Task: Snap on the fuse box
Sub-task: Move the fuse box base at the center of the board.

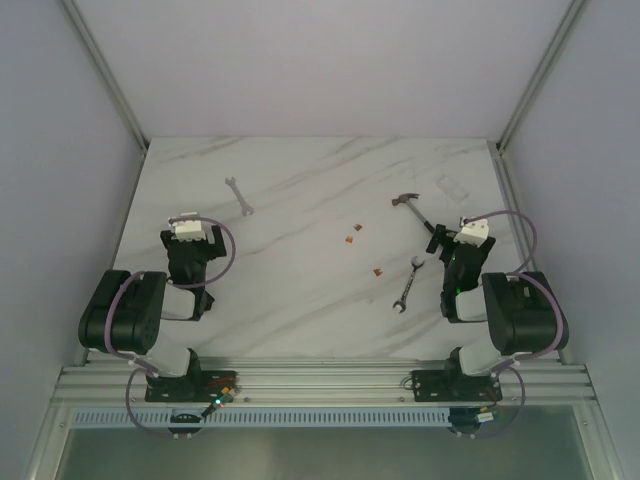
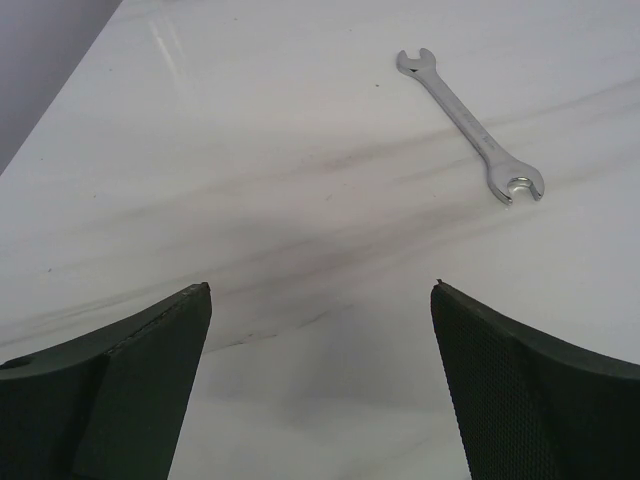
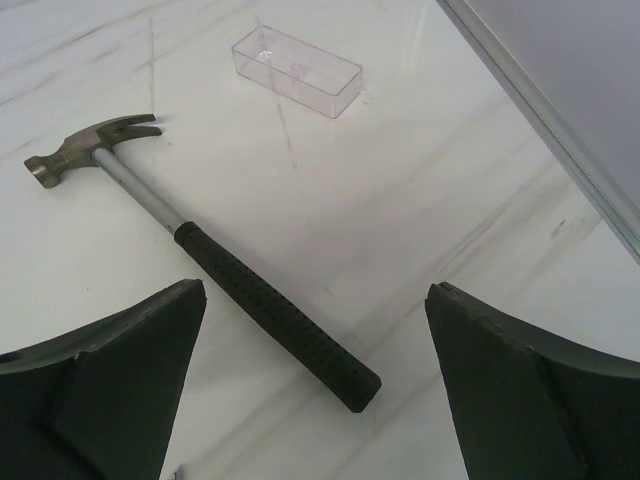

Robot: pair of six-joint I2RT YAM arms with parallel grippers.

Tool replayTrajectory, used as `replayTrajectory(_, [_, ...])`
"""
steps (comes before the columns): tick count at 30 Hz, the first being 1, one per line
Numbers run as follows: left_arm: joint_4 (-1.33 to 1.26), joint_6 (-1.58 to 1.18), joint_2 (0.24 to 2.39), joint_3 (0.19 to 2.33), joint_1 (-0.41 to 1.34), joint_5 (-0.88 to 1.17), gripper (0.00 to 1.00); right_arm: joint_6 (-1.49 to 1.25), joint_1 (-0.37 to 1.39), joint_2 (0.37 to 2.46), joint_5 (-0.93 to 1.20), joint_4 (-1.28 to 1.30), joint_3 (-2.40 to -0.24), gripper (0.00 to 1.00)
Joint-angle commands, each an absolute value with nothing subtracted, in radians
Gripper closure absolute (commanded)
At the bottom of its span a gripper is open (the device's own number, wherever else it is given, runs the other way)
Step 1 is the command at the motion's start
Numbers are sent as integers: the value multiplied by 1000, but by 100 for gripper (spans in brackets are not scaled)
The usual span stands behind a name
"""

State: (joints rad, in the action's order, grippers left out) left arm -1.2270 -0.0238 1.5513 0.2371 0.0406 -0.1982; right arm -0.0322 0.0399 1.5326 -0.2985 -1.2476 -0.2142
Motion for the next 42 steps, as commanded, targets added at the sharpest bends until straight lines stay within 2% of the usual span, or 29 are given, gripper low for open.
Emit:
replayTrajectory(1, [-1253, -9, 1546, 248, 43, -184, 0, -26, 35, 1525, -295, -1301, -227, 0])
replayTrajectory(12, [-1230, -2, 1525, 254, 45, -186, 0, -17, 34, 1517, -277, -1283, -233, 0])
replayTrajectory(16, [-851, -64, 1425, 404, 51, -269, 0, -7, 40, 1439, -270, -1128, -284, 0])
replayTrajectory(20, [-650, -222, 1296, 479, 55, -330, 0, -59, 62, 1326, -281, -826, -381, 0])
replayTrajectory(27, [-124, -528, 1151, 618, 57, -375, 0, -136, 158, 1188, -289, -555, -439, 0])
replayTrajectory(36, [376, -738, 991, 630, 55, -460, 0, -154, 292, 1093, -328, -436, -451, 0])
replayTrajectory(42, [472, -800, 982, 587, 55, -432, 1, -143, 302, 1068, -363, -449, -423, 0])
